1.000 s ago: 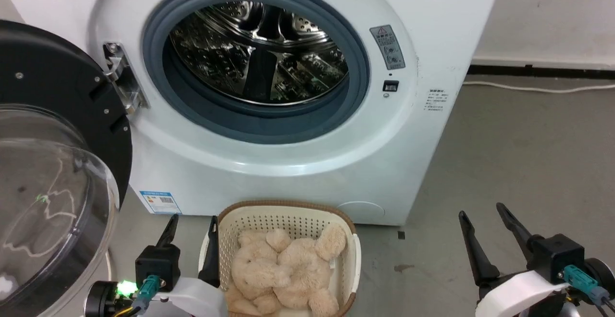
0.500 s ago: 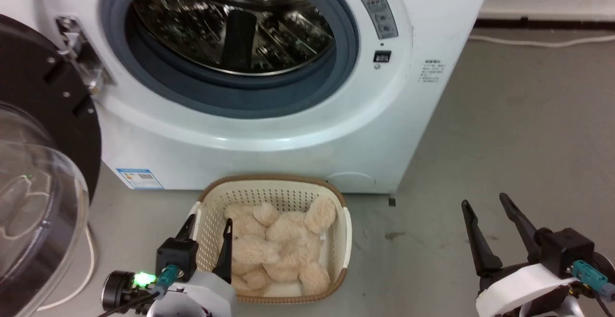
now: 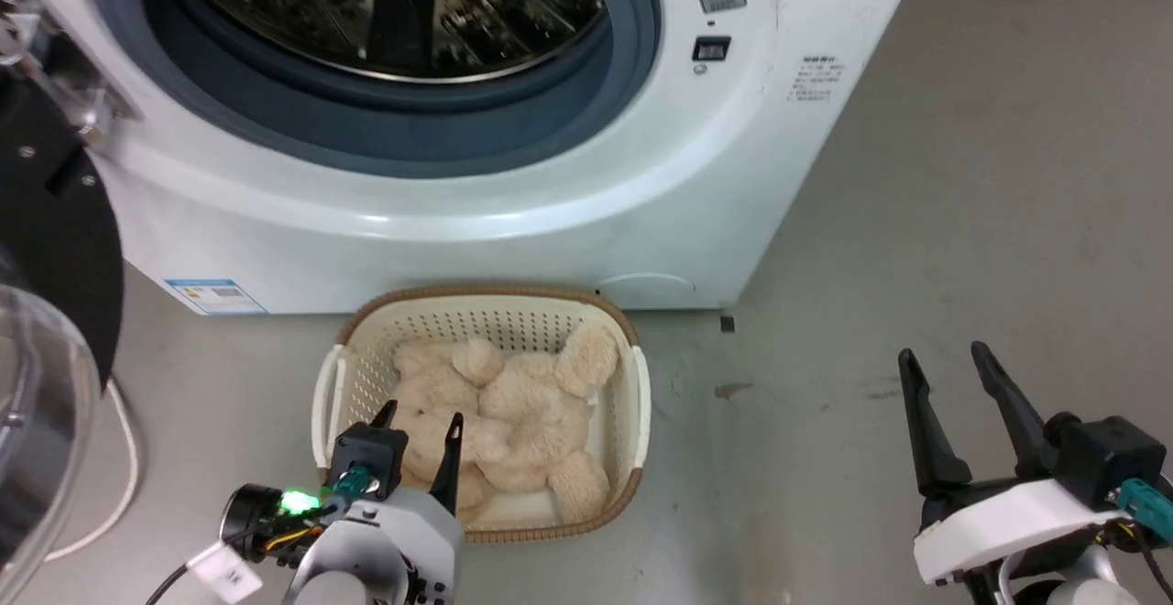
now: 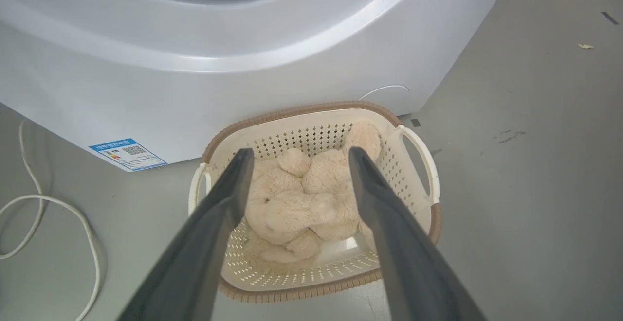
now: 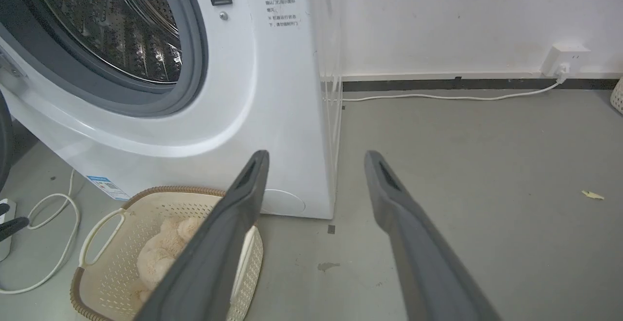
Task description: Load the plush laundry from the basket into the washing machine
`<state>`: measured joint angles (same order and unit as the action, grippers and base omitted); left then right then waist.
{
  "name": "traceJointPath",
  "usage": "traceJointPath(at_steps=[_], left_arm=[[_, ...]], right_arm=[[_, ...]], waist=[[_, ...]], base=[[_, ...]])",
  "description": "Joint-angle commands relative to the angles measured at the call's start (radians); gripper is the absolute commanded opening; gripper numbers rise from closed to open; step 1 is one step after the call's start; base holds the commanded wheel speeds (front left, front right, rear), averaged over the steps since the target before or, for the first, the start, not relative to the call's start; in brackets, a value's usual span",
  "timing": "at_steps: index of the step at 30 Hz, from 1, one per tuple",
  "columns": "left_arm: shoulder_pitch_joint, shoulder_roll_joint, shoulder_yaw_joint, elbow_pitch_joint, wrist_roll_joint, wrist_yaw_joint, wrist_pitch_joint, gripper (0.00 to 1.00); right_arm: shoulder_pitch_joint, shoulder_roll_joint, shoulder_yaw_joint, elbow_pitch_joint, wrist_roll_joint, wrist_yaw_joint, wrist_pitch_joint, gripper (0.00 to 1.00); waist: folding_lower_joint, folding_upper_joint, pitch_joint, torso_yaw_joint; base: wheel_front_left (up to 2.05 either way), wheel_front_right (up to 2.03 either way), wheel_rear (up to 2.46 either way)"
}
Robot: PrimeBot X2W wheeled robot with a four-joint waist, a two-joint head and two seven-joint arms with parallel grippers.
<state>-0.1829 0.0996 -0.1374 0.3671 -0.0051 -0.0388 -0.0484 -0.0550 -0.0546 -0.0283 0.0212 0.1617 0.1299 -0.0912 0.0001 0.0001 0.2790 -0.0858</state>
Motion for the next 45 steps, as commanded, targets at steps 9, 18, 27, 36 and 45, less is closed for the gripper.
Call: traceJointPath(at_steps=[9,18,27,36,45], left_arm=[[-0.102,0.036,-0.084,0.121,-0.027,-0.016,0.015,1.0],[-0.2,0.064,-0.192,0.206,-0.106,-0.026,0.031,1.0],[-0.325,0.126,-0.282,0.308,-0.168,-0.036,0.088,1.0],[-0.45,0.171,-0.33,0.417,-0.238,-0.046,0.141,1.0],[-0.577,0.186,-0.36,0.533,-0.292,-0.033,0.164,1.0]], right_arm=[[-0.046,0.002,-0.006,0.009,0.047,0.0,-0.026,1.0],[-0.076,0.002,-0.003,0.013,0.091,0.001,-0.045,1.0],[-0.101,0.003,0.005,0.019,0.14,0.001,-0.063,1.0],[-0.133,0.003,0.021,0.027,0.191,0.001,-0.082,1.0],[-0.163,0.003,0.043,0.028,0.244,0.001,-0.101,1.0]], waist=[[-0.0001,-0.0001,0.089,-0.03],[-0.0001,-0.0001,0.175,-0.058],[-0.0001,-0.0001,0.267,-0.087],[-0.0001,-0.0001,0.358,-0.121],[-0.0001,-0.0001,0.451,-0.159]], base=[[0.0,0.0,0.0],[0.0,0.0,0.0],[0.0,0.0,0.0],[0.0,0.0,0.0],[0.0,0.0,0.0]])
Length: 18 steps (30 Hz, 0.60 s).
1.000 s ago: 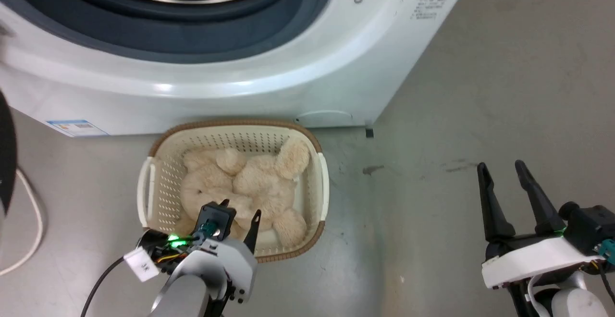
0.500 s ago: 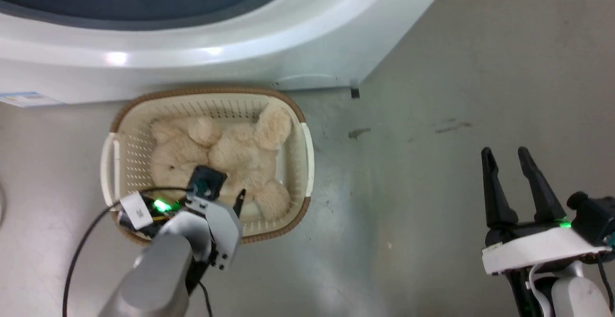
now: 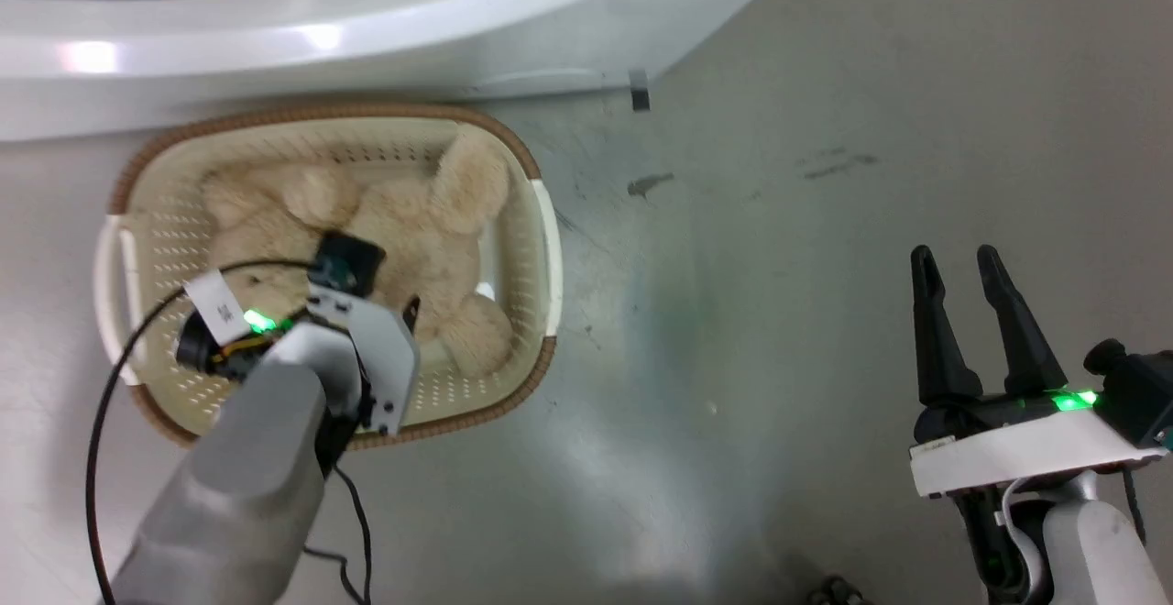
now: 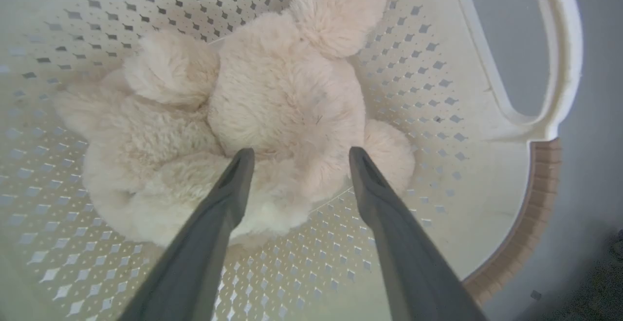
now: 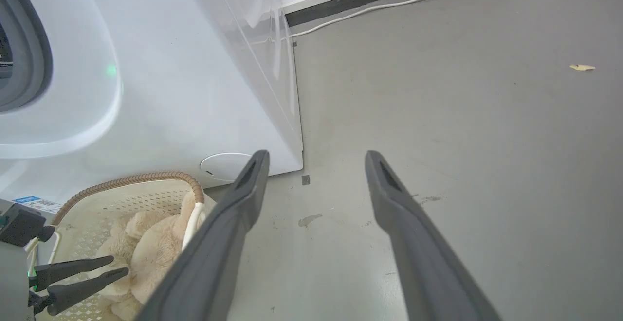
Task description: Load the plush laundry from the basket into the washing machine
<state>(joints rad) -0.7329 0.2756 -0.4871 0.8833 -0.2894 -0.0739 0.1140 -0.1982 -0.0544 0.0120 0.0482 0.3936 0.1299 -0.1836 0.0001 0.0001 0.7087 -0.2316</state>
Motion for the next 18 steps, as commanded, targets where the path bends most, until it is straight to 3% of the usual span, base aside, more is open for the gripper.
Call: traceJointPath(at_steps=[1,18], left_arm=[[-0.043,0.011,-0.014,0.029,-0.013,0.005,0.003,1.0],[-0.253,0.06,-0.123,0.231,-0.066,0.049,0.085,1.0]], right_arm=[[-0.023,0.003,0.006,0.001,0.018,0.001,-0.011,1.0],[-0.056,0.004,0.046,-0.008,0.132,0.001,-0.046,1.0]], waist=[[-0.0001,-0.0001,0.033,-0.018],[-0.0001,-0.0001,0.224,-0.099]], base=[[0.0,0.0,0.0],[0.0,0.0,0.0]])
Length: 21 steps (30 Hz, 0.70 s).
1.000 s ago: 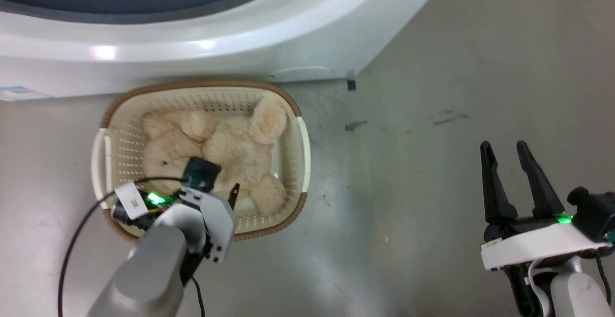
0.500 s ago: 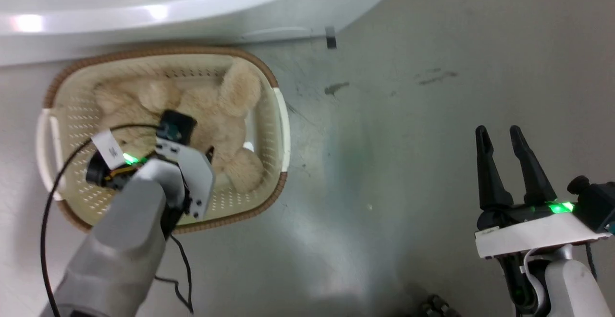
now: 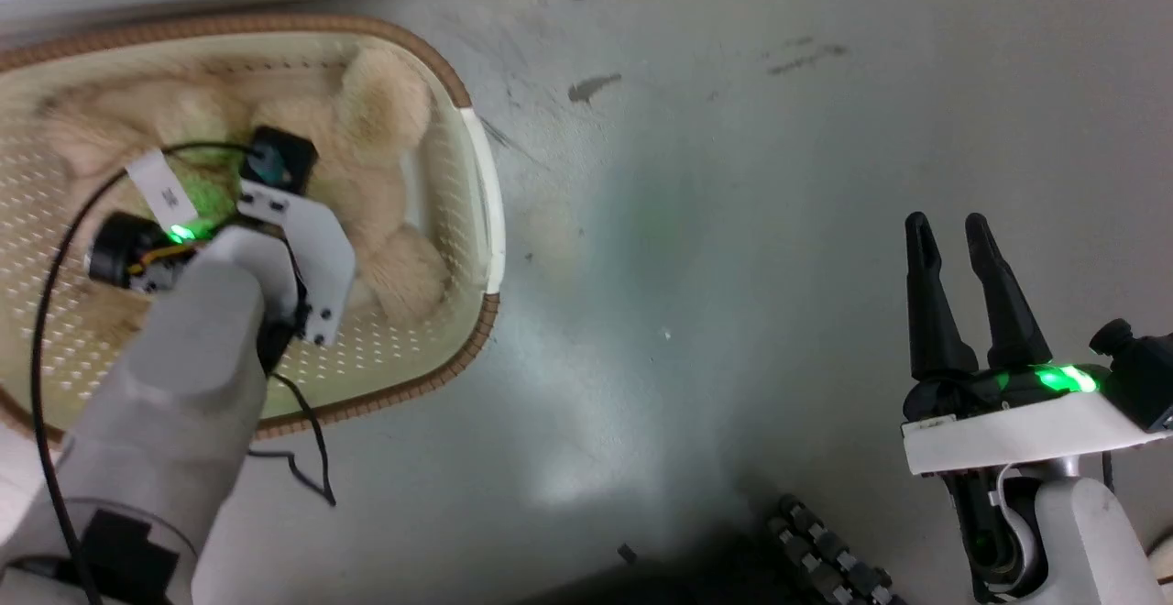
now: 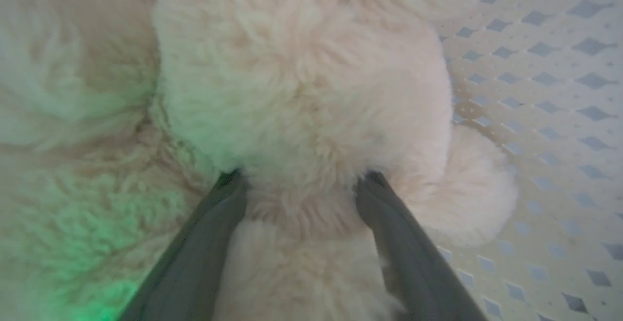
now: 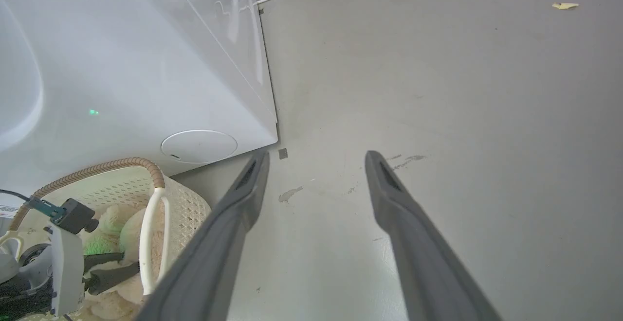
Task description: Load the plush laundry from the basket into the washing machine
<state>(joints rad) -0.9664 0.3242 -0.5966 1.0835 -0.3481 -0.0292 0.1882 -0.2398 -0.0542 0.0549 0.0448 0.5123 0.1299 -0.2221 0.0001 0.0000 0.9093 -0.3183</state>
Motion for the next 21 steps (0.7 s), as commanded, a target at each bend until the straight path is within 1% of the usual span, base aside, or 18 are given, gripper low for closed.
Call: traceJointPath(at_steps=[1,2,3,4,9,13,16,21], left_arm=[[-0.03,0.014,-0.021,0.041,-0.01,0.004,0.013,1.0],[-0.039,0.017,-0.027,0.052,-0.015,0.003,0.015,1.0],[-0.046,0.019,-0.03,0.063,-0.023,0.001,0.019,0.43],[-0.051,0.018,-0.027,0.074,-0.038,-0.007,0.02,0.0],[-0.062,0.046,-0.037,0.128,-0.08,-0.001,-0.013,0.0],[-0.067,0.034,-0.053,0.168,-0.109,-0.003,-0.053,0.0],[-0.059,0.016,-0.063,0.187,-0.127,-0.007,-0.109,0.0],[0.003,-0.026,-0.052,0.178,-0.148,-0.008,-0.232,0.0]], right_arm=[[-0.015,0.003,0.004,-0.005,0.02,0.001,-0.01,1.0],[-0.017,0.004,0.005,-0.005,0.025,0.001,-0.012,1.0],[-0.02,0.004,0.006,-0.004,0.03,0.001,-0.014,1.0],[-0.023,0.004,0.007,-0.001,0.035,0.001,-0.016,1.0],[-0.041,0.004,0.024,0.013,0.071,0.001,-0.026,1.0],[-0.045,0.004,0.017,0.013,0.069,0.001,-0.035,1.0],[-0.044,0.004,-0.008,0.014,0.06,0.001,-0.04,1.0],[-0.018,0.004,-0.049,0.017,0.021,0.001,-0.04,1.0]], waist=[[-0.0001,0.0,0.034,-0.015],[-0.0001,0.0,0.044,-0.018],[-0.0001,0.0,0.053,-0.021],[-0.0001,0.0,0.061,-0.024],[-0.0001,0.0,0.076,-0.06],[-0.0001,0.0,0.057,-0.057],[-0.0001,0.0,0.018,-0.045],[-0.0001,0.0,-0.109,0.003]], base=[[0.0,0.0,0.0],[0.0,0.0,0.0],[0.0,0.0,0.0],[0.0,0.0,0.0],[0.0,0.0,0.0],[0.0,0.0,0.0],[0.0,0.0,0.0],[0.0,0.0,0.0]])
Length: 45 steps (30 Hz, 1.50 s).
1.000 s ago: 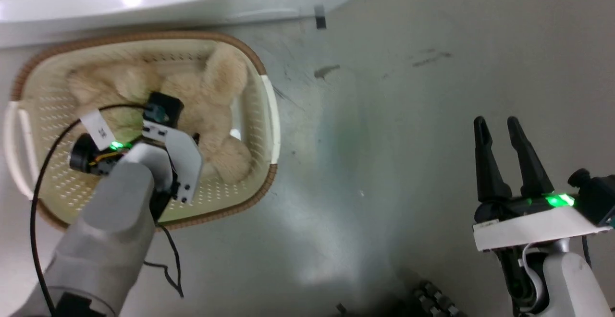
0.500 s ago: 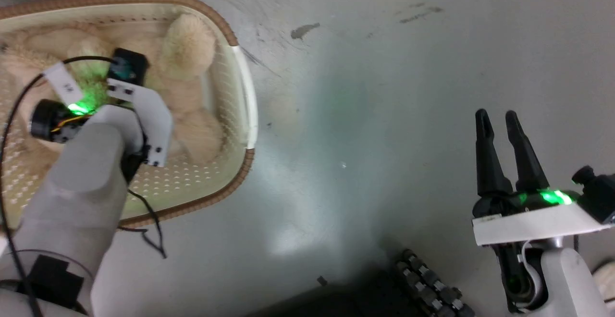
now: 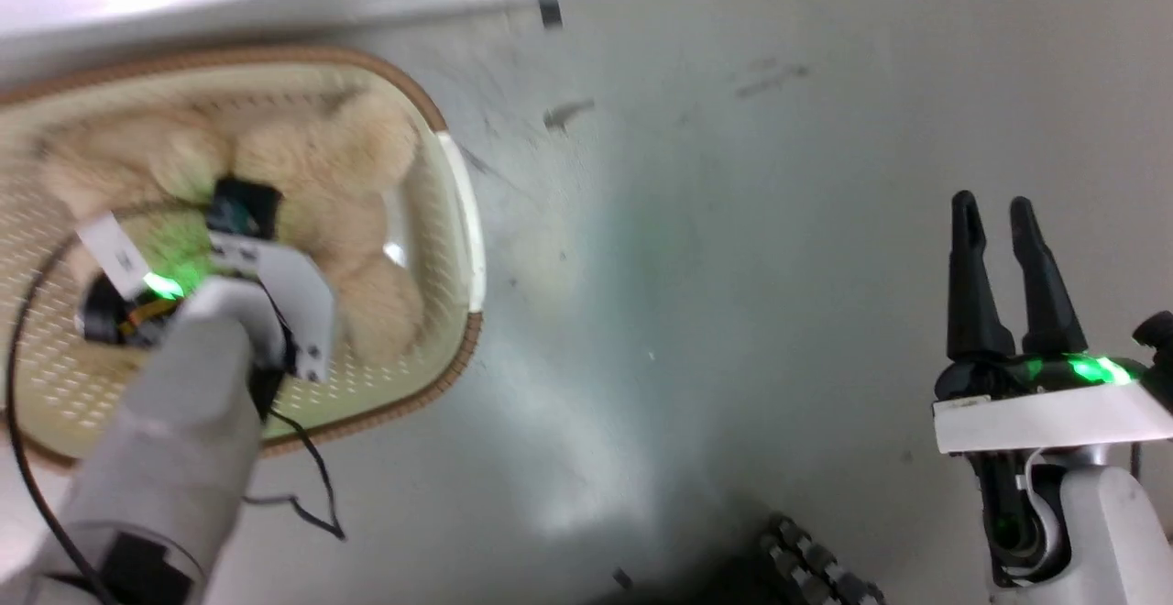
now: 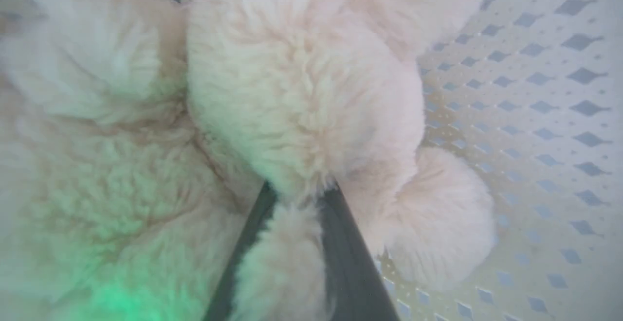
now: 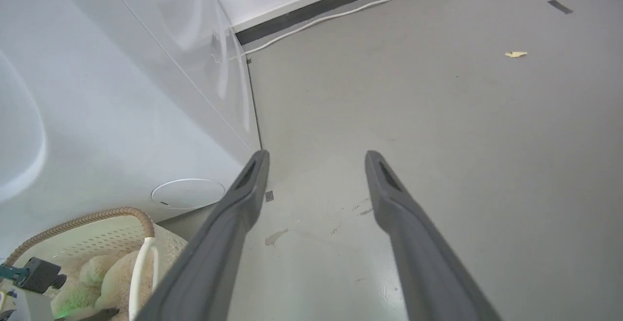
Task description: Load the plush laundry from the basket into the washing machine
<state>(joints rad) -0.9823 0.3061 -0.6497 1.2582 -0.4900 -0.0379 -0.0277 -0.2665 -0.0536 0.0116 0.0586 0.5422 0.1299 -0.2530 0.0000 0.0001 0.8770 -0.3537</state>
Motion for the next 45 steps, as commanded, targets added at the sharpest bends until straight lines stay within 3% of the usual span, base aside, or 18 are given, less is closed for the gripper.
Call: traceJointPath(at_steps=[1,7,13,17,28,33,38,45], left_arm=[[0.033,-0.017,0.002,0.002,-0.01,0.0,-0.042,0.0],[0.133,-0.063,0.023,-0.007,-0.046,-0.018,-0.186,0.0],[0.253,-0.085,0.036,-0.06,-0.058,-0.028,-0.232,0.0],[0.35,-0.083,0.08,-0.218,-0.042,0.009,-0.234,0.0],[0.653,-0.052,0.204,-0.715,0.131,0.091,-0.234,0.0],[0.722,-0.037,0.26,-0.903,0.214,0.092,-0.234,0.0],[0.693,-0.026,0.315,-1.047,0.268,0.087,-0.234,0.0],[0.543,0.02,0.385,-1.065,0.277,0.048,-0.234,0.0]], right_arm=[[0.016,0.003,-0.011,0.005,-0.018,0.001,-0.009,1.0],[0.068,0.003,0.02,0.001,-0.118,0.001,-0.009,1.0],[0.116,0.003,0.026,-0.002,-0.15,0.001,-0.009,1.0],[0.158,0.003,0.016,0.005,-0.184,0.001,-0.009,1.0],[0.248,0.003,-0.017,0.009,-0.22,0.001,-0.009,1.0],[0.271,0.003,-0.015,0.0,-0.223,0.001,-0.009,1.0],[0.249,0.003,-0.01,-0.019,-0.209,0.001,-0.009,1.0],[0.154,0.003,0.048,-0.031,-0.196,0.001,-0.009,1.0]], waist=[[0.0,-0.0001,-0.106,0.049],[0.0,-0.0001,-0.28,0.109],[0.0,-0.0001,-0.444,0.161],[0.0,-0.0001,-0.535,0.198],[0.0,-0.0001,-0.713,0.256],[0.0,-0.0001,-0.722,0.259],[0.0,-0.0001,-0.645,0.245],[0.0,-0.0001,-0.49,0.183]], base=[[0.0,0.0,0.0],[0.0,0.0,0.0],[0.0,0.0,0.0],[0.0,0.0,0.0],[0.0,0.0,0.0],[0.0,0.0,0.0],[0.0,0.0,0.0],[0.0,0.0,0.0]])
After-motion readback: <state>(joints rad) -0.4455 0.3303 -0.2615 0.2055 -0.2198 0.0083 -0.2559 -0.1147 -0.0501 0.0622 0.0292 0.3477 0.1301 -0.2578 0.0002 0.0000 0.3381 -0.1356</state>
